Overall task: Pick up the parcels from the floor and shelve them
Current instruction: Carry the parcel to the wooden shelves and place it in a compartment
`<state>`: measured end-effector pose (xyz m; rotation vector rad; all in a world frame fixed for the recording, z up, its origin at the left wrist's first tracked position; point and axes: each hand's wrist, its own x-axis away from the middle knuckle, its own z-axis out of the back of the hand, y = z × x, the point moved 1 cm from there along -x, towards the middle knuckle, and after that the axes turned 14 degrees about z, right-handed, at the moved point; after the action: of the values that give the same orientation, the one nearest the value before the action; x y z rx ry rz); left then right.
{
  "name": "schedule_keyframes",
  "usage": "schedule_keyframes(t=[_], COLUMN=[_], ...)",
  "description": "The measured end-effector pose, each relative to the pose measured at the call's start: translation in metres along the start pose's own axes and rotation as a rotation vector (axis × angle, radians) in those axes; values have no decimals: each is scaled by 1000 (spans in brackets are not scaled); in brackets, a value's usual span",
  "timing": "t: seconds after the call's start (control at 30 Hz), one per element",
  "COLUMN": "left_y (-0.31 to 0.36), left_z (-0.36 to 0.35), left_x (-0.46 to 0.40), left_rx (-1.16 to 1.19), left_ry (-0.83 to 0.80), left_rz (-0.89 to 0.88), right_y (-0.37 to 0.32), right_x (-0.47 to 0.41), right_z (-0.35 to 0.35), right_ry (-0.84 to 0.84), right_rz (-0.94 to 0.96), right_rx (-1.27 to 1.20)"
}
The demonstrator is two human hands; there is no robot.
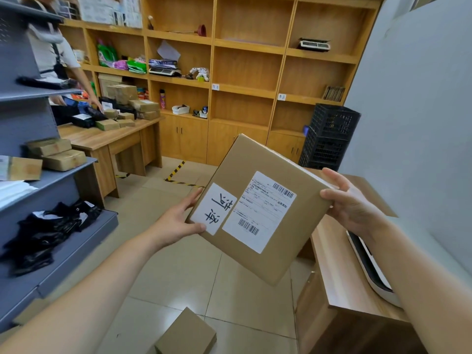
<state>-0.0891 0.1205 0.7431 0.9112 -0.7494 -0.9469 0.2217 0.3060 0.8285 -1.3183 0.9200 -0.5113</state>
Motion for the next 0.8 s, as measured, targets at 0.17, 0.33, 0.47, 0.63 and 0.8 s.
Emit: schedule_keyframes(t=[0.17,0.33,0.47,0.63,0.8], left_y=[-8,-10,-20,-39,-47], left_z=[-2,5,15,21,32], left_x=[3,3,-8,-25,-49], left_rx=[159,242,377,521,675], left_ry=[-156,-178,-174,-190,-154], left_rz=[48,39,63,113,133], right_y=[0,6,15,32,62], right_x=[-7,-21,-38,-53,-57], right_z=[-4,-11,-26,-69,-106], right_ry=[-35,-1,118,247,180], right_rz=[-2,-2,2,47,135], right_rx=[8,2,1,195,412])
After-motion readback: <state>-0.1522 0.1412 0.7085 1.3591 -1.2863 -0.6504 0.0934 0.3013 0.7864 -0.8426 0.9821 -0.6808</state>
